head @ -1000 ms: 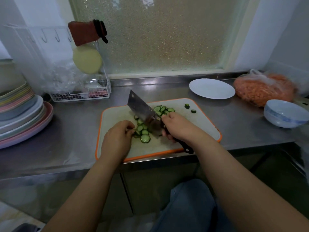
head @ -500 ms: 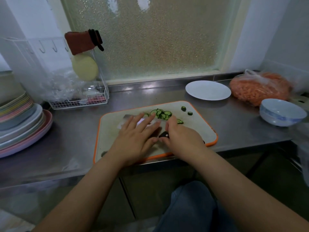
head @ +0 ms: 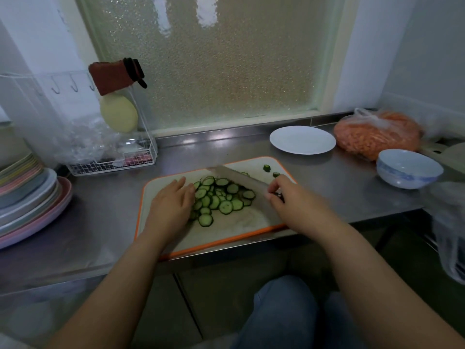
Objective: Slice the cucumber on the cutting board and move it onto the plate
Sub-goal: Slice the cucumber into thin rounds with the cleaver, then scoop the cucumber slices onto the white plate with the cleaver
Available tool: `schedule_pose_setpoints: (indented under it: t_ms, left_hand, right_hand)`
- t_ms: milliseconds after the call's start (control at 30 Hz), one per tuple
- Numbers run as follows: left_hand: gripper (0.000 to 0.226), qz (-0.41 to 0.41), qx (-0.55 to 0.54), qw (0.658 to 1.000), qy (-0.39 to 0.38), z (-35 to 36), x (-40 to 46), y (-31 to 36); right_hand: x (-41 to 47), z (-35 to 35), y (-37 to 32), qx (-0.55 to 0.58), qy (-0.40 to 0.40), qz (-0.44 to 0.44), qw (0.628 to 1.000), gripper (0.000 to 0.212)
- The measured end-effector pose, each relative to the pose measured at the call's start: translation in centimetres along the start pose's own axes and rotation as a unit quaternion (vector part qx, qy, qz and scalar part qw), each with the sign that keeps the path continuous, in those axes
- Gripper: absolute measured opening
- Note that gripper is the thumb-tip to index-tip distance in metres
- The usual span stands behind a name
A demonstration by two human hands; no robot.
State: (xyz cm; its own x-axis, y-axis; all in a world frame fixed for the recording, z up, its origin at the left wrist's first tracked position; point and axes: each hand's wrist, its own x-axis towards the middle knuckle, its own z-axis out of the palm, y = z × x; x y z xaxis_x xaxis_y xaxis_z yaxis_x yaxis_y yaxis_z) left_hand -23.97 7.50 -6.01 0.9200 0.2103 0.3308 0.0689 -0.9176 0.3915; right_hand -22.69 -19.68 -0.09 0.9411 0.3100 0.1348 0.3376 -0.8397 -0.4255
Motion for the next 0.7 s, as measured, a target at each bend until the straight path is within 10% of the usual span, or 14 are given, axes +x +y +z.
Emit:
schedule_pose_setpoints:
  t_ms: [200, 333, 700]
  left_hand:
    - [0.031, -0.114, -0.101, 0.985, 0.08, 0.0, -1.9, -0.5]
    - [0.055, -0.175, 0.045, 0.983, -0.002, 1.1, -3.2, -0.7]
    - [0.072, -0.134, -0.055, 0.988, -0.06, 4.6, 1.7, 4.2]
  right_hand:
    - [1.7, 0.7, 0.3, 0.418, -0.11, 0.126, 0.893, 0.026]
    - [2.3, 1.1, -0.1, 0.436, -0.11, 0.168, 0.877, 0.03]
    - [3.6, 0.2, 4.1, 0.341, -0.007, 0.179, 0.923, 0.019]
